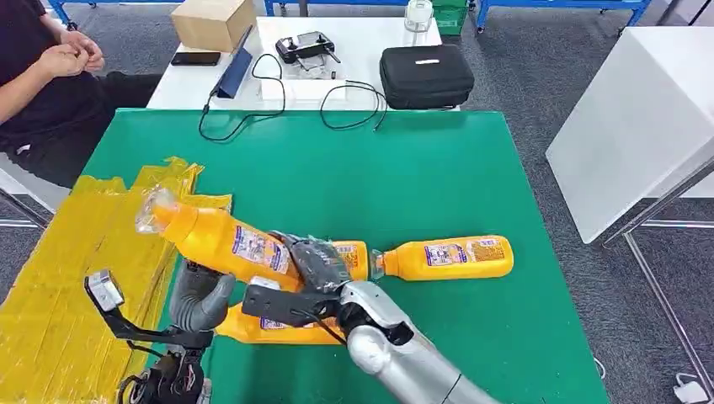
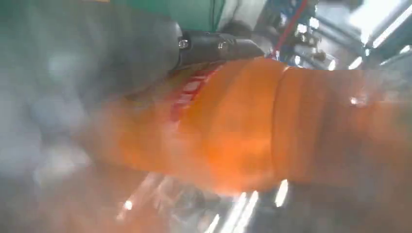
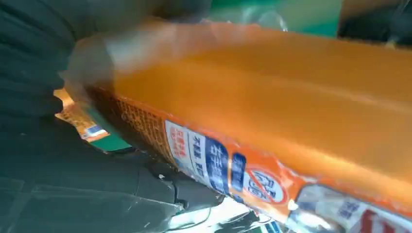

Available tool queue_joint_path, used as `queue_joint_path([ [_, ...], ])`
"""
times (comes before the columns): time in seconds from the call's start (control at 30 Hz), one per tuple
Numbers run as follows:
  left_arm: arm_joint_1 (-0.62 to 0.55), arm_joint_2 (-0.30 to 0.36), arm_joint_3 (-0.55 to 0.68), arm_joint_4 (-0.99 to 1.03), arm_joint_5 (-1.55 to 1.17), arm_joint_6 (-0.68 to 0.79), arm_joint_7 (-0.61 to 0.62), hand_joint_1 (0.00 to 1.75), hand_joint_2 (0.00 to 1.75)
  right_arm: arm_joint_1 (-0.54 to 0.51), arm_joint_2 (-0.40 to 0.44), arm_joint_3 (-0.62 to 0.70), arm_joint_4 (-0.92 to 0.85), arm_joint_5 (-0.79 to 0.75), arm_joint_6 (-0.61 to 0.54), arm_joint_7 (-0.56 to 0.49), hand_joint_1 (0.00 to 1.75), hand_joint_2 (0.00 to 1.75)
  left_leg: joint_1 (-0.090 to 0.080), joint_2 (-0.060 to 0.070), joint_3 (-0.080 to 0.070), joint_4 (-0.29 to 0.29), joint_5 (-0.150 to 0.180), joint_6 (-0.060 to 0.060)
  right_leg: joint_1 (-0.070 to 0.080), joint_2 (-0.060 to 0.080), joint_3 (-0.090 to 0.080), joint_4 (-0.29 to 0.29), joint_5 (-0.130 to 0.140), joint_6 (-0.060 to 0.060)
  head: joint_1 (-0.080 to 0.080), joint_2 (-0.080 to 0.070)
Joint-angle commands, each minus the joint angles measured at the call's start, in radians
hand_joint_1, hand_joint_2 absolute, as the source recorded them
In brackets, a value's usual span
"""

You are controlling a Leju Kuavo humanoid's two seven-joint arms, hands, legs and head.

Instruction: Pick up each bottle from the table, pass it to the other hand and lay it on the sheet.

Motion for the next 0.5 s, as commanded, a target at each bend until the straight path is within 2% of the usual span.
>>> queue_joint_path([
  [0.03,-0.04,-0.007,0.027,0.032,-0.078,0.044,-0.011,0.0,1.75,-0.041,0.028,0.189,0.102,0.053,0.037,0.049,1.75,1.75,0.001,-0.001,0.002,0.0,0.0,-0.001,0.001,-0.001,0.002,-0.001,0.0,-0.001,0.0,0.0],
  [0.2,-0.033,-0.006,0.054,0.012,-0.081,0.057,-0.008,0.0,1.75,-0.106,0.0,0.25,0.109,0.025,0.07,0.028,1.75,1.75,0.001,0.0,0.002,0.0,-0.001,-0.001,0.001,-0.001,0.002,-0.001,0.0,-0.001,0.0,0.0],
  [0.43,-0.022,-0.009,0.078,0.001,-0.065,0.058,-0.016,0.0,1.75,-0.114,-0.011,0.289,0.095,0.002,0.083,0.025,1.75,1.75,0.001,-0.002,0.002,0.0,0.0,-0.001,0.001,-0.002,0.003,-0.001,0.0,-0.001,0.0,0.0],
  [0.47,-0.021,-0.012,0.08,0.0,-0.06,0.051,-0.021,1.75,1.75,-0.116,-0.013,0.292,0.097,-0.004,0.083,0.025,1.75,1.75,0.002,-0.002,0.002,0.0,-0.001,-0.001,0.002,-0.003,0.003,-0.002,0.0,-0.002,0.0,0.0],
  [0.5,-0.022,-0.011,0.08,-0.001,-0.059,0.041,-0.029,1.75,1.75,-0.118,-0.015,0.291,0.098,-0.011,0.082,0.023,1.75,1.75,0.001,-0.002,0.002,0.0,0.0,-0.001,0.001,-0.003,0.003,-0.001,-0.001,-0.001,0.0,0.0],
])
